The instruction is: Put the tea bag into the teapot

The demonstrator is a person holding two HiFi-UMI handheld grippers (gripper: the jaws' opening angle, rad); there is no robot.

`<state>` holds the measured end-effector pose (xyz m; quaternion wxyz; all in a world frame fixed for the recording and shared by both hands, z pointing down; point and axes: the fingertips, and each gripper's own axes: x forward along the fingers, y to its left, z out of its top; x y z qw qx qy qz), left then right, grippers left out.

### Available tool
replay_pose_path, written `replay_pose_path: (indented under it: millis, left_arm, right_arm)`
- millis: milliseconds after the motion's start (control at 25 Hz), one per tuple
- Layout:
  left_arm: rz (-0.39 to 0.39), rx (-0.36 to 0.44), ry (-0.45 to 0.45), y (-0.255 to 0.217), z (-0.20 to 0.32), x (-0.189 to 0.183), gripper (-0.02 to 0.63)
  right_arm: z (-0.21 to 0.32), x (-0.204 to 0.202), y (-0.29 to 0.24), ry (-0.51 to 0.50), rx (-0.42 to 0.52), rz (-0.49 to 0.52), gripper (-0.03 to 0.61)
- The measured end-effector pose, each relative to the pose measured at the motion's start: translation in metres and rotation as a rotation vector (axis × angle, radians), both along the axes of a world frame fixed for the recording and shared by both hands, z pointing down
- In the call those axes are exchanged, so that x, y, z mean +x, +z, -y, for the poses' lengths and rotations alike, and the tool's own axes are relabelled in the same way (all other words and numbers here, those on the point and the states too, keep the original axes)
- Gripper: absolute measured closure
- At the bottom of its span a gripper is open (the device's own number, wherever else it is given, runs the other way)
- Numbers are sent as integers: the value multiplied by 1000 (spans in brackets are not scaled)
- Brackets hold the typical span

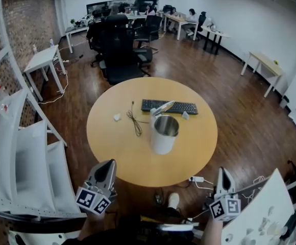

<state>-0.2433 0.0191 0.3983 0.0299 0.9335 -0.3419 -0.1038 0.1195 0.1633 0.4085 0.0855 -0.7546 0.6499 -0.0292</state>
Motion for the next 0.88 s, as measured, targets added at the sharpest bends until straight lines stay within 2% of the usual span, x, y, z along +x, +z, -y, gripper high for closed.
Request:
replay_pose_path:
  millis: [160, 400, 680, 760, 880]
  left_arm:
    - [2, -20, -68, 7, 21, 7, 612]
    - [10, -14, -167, 7, 57, 40, 612]
    - [-13, 27, -307, -8, 94, 89, 612]
    - [-37, 47, -322, -16, 99, 108, 612]
    - [-34, 70, -339, -24, 104, 128, 612]
  right_arm:
    - [30, 24, 9, -31, 10, 19, 578]
    - [88, 71, 14, -103, -6, 0, 578]
    - [151, 131, -13, -172, 28, -10, 578]
    - [169, 143, -12, -224, 54, 2, 578]
    - [193, 152, -13, -291, 85, 17, 578]
